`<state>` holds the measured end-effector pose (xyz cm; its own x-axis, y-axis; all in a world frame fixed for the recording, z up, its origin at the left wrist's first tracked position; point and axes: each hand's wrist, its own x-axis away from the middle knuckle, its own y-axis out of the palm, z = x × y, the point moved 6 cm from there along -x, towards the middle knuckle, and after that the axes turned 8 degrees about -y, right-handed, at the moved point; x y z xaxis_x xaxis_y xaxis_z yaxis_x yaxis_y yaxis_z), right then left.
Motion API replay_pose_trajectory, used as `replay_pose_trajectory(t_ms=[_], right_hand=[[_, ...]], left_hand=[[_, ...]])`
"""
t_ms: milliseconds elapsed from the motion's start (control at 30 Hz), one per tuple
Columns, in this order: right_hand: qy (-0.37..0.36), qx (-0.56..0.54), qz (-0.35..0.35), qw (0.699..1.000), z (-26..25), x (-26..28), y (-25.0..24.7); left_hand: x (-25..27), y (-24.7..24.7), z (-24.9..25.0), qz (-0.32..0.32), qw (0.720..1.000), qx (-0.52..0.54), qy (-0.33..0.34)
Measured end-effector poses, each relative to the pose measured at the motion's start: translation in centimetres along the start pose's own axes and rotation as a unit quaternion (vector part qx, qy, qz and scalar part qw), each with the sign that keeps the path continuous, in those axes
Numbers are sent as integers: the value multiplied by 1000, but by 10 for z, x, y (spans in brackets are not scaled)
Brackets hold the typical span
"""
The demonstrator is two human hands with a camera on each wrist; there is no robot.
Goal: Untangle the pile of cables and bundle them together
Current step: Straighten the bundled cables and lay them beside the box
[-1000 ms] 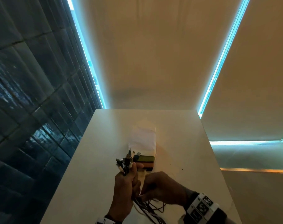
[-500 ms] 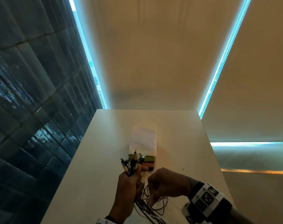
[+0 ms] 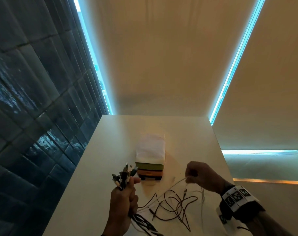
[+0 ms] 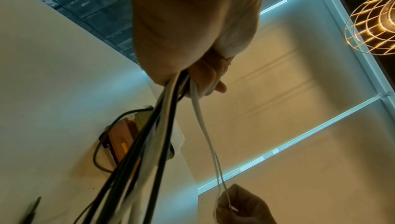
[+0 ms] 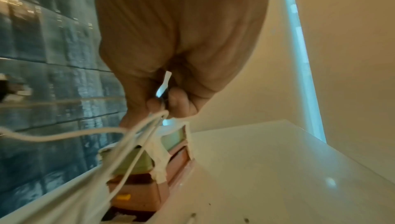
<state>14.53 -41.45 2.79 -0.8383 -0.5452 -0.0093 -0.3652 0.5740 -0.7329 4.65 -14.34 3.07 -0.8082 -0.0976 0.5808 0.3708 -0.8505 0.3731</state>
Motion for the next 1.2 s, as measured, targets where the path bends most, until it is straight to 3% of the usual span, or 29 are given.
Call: replay_pose_trajectory(t_ms=[100,167,267,433,500,567,633,700,800,867,967,1067,1200], right_hand=[[45,-26,50,997,27,9,-6],[83,-101,40,991,40,13,-4],[141,-238,23,961,48,17,0],[150,-374,34,915,44,17,-11],[147,-334,63,929,50,17,-29],[146,-221,82,961,57,18,-43],[151,-144,105,972,63,19,-46],[161,-175,139,961,60,22,-40],[182,-315,146,920,38,23,-21],[173,-347,133,912,14,16,-14],[130,-288,66,946,-29,2,-5],[44,-211,-39,976,-75,-2,9],[-46,-145,-76,985,-114,0,10]], left_hand=[[0,-8,1,7,1000,7,0],[0,-13,1,10,1000,4,2],[-1,-14,1,6,1000,-26,12],[0,-12,3,-22,993,-101,49],[0,-14,3,-28,992,-108,56],[0,-14,3,-32,992,-107,57],[-1,-11,3,-36,991,-109,63],[1,-4,4,-45,990,-113,69],[7,14,7,-84,985,-134,64],[12,29,7,-119,975,-178,63],[20,52,3,-150,954,-254,59],[20,68,2,-107,950,-283,72],[14,67,3,-41,950,-275,139]])
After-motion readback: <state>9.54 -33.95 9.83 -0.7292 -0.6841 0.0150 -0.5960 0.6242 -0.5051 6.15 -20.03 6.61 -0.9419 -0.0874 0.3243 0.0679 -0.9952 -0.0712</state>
